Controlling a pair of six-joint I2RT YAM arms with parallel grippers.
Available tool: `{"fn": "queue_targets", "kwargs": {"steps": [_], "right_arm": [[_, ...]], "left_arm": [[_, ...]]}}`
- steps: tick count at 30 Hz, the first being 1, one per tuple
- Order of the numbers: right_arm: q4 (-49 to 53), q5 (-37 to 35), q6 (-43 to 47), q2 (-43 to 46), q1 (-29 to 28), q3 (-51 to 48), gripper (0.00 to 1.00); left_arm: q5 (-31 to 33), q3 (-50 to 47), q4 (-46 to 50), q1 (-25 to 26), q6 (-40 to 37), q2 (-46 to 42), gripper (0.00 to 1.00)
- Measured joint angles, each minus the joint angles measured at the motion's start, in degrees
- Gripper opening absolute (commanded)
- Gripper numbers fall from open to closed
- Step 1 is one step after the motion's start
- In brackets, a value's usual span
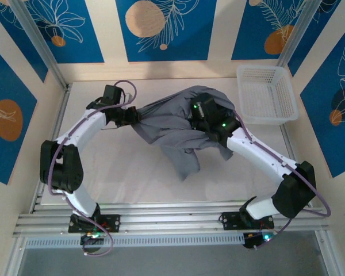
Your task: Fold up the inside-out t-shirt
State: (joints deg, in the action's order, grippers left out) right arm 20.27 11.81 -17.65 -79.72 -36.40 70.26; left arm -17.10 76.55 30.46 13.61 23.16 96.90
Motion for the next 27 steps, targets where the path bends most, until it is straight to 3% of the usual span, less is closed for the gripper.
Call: {"fn": "queue_targets", "kwargs": {"steps": [3, 6, 10, 15, 22, 27], "right_arm": [[-1.99, -0.04, -1.07, 2.38, 0.17, -0.83, 0.0], [-3.82, -0.94, -2.38, 3.82, 0.44, -1.05, 0.0], [-4.26, -3.85, -3.17, 3.26, 1.25, -0.72, 0.0], [-4.63, -3.82, -0.7, 0.44, 0.46, -0.72, 0.0], [-6.14, -2.62, 13.84, -0.33, -5.73, -5.25, 0.0], [-3.54, -4.07, 22.47, -2.99, -9.35, -6.54, 0.0]], "left_arm": [[-1.62, -1.2, -0.68, -1.01, 1.6, -1.81, 0.69], [-4.24, -1.18, -1.33, -2.29, 3.48, -6.29, 0.8], [-7.96, -0.35, -2.75, -1.73, 6.14, -16.46, 0.82], [-14.71, 8.57, -4.24, 4.7, 5.66, -23.17, 0.83], [-26.18, 22.84, 0.13, 8.5, 0.68, -15.52, 0.89], [-31.76, 24.37, 5.79, 14.14, -5.07, -8.7, 0.89]]}}
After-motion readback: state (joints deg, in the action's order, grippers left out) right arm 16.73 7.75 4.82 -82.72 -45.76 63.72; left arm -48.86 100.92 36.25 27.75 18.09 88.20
